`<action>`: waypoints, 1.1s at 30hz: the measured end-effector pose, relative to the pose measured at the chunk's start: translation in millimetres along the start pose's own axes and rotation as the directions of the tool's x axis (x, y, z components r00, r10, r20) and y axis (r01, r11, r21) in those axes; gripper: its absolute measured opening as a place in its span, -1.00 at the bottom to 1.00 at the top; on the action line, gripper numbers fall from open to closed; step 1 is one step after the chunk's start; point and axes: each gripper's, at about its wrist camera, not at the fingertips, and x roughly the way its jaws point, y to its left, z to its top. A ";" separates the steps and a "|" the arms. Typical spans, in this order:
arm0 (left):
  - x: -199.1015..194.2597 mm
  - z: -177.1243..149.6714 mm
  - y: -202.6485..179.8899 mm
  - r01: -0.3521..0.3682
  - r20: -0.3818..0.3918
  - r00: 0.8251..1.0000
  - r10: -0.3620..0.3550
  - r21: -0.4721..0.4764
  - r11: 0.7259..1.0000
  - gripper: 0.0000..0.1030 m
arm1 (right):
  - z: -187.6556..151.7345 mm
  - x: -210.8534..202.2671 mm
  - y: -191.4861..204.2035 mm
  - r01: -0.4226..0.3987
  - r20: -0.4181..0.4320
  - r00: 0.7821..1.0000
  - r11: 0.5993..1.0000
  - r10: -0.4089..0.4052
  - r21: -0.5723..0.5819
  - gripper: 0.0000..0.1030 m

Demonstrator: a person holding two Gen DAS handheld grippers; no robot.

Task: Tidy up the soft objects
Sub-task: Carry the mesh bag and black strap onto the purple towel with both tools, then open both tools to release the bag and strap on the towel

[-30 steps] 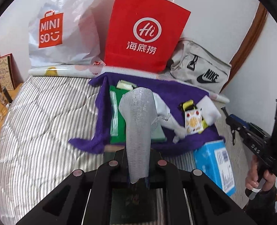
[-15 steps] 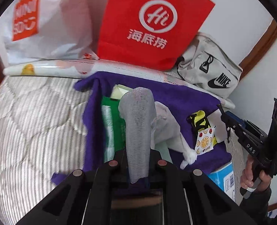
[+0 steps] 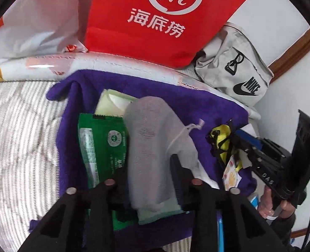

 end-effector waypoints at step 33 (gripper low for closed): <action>-42.0 -44.6 -33.3 -0.089 0.050 0.995 0.084 0.105 0.991 0.93 | -13.5 -55.2 14.2 0.029 0.071 0.997 0.999 -0.032 0.046 0.51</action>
